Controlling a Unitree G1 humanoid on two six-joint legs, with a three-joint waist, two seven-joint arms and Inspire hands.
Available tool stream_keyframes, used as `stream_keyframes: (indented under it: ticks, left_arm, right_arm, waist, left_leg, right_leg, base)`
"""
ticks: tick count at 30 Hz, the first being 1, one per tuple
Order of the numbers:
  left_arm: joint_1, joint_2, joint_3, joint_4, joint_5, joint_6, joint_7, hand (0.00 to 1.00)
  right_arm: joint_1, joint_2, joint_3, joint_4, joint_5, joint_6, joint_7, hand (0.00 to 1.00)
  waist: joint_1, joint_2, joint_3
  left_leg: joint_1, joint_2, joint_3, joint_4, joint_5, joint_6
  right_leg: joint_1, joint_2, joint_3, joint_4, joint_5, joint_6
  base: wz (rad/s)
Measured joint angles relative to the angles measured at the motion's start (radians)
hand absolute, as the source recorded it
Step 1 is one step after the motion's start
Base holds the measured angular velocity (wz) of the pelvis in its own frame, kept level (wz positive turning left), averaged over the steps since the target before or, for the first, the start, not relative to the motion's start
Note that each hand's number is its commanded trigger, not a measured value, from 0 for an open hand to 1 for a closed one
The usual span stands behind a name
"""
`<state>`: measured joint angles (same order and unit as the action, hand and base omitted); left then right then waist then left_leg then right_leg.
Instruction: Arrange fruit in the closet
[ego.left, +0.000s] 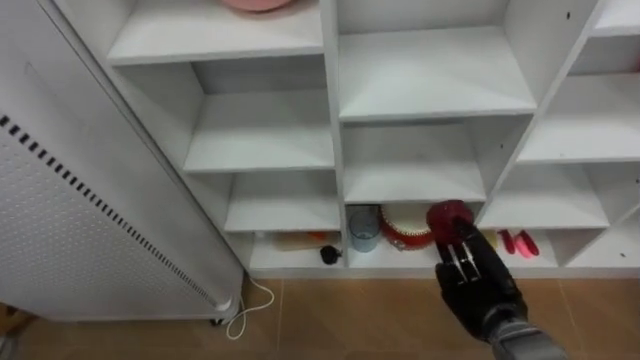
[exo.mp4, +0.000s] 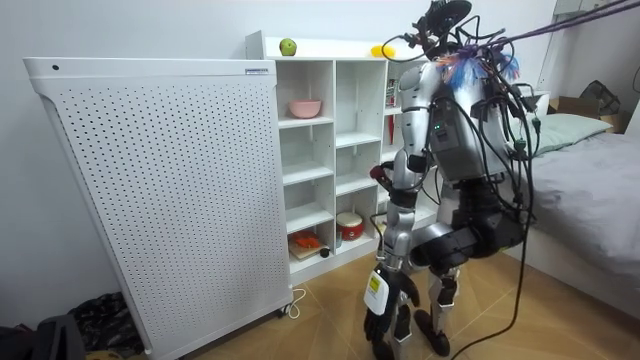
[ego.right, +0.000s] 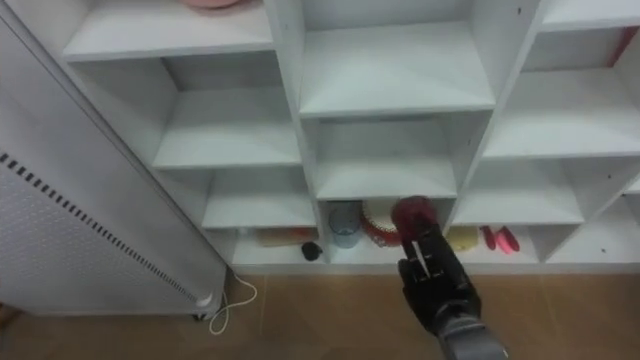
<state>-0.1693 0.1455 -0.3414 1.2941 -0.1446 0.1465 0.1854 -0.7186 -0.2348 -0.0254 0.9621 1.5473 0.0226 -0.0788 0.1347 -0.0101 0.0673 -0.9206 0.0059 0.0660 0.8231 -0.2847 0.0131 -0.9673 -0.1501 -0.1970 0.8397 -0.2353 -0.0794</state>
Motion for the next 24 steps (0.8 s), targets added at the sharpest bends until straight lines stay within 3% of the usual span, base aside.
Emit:
stream_keyframes:
  ticks: [8,17,24]
  left_arm:
    - [-0.01,0.002,-0.016,-0.001,0.0,0.001,-0.005,0.0]
    - [-0.014,0.007,-0.018,-0.016,0.028,0.001,0.0,0.0]
    - [-0.01,0.01,-0.017,-0.018,0.029,0.001,-0.001,0.0]
  right_arm:
    - [-0.056,-0.032,-0.056,0.007,0.003,-0.01,-0.017,1.0]
    - [-0.129,-0.044,-0.055,-0.029,-0.015,-0.046,-0.129,1.0]
    - [-0.183,-0.066,-0.055,-0.103,-0.012,-0.057,-0.205,1.0]
  waist:
    - [0.0,-0.013,-0.002]
    - [-0.003,-0.031,-0.0107]
    - [-0.003,-0.032,-0.0117]
  left_leg:
    - [-0.054,-0.002,-0.013,0.081,-0.027,0.002]
    - [-0.136,-0.018,-0.011,0.155,-0.041,0.002]
    - [-0.152,-0.015,-0.015,0.18,-0.05,0.005]
  right_leg:
    - [-0.044,-0.014,-0.006,0.074,-0.027,-0.004]
    - [-0.132,-0.042,0.001,0.165,-0.053,-0.008]
    - [-0.139,-0.046,-0.002,0.178,-0.054,-0.008]
  base:
    - [0.04]
    - [0.06]
    - [0.0]
